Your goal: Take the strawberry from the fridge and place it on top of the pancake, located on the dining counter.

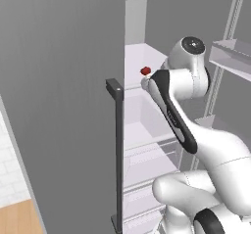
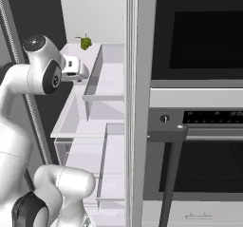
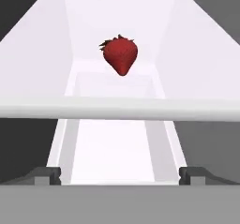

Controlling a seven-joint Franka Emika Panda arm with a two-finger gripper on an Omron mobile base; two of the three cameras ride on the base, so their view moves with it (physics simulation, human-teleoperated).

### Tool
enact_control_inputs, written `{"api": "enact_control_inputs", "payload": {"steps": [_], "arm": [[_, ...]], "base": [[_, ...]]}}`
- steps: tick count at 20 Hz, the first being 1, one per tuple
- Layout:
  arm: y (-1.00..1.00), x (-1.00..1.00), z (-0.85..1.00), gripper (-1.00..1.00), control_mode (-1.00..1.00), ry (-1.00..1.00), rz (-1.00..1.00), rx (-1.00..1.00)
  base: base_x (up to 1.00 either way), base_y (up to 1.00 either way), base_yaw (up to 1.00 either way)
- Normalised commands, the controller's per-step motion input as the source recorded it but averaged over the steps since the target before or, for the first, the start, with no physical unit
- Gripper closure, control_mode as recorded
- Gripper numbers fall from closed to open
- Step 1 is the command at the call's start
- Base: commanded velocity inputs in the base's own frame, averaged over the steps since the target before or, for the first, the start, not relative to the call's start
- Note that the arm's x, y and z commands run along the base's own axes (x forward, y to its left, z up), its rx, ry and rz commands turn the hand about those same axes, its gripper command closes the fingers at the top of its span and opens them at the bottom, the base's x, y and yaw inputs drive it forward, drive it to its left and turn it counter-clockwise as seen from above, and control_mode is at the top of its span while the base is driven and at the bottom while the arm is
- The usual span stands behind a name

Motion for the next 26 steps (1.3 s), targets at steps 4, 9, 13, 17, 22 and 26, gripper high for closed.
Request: {"api": "enact_control_inputs", "payload": {"steps": [4,9,13,17,22,26], "arm": [[-0.19,0.48,0.0,-1.0,-1.0,-0.04,0.0,0.03],[-0.04,0.65,0.18,-1.0,-1.0,-0.11,0.0,0.07],[0.0,0.4,0.45,-1.0,-1.0,-0.01,0.0,0.18],[0.07,0.18,0.1,-1.0,-1.0,0.02,0.0,0.06],[0.27,0.09,-0.17,-1.0,-1.0,0.06,-0.02,-0.01],[0.12,0.27,-0.19,-1.0,-1.0,-0.01,-0.03,0.0]], "base": [[0.0,0.0,0.0],[0.0,0.0,0.0],[0.0,0.0,0.0],[0.0,0.0,0.0],[0.0,0.0,0.0],[0.0,0.0,0.0]]}}
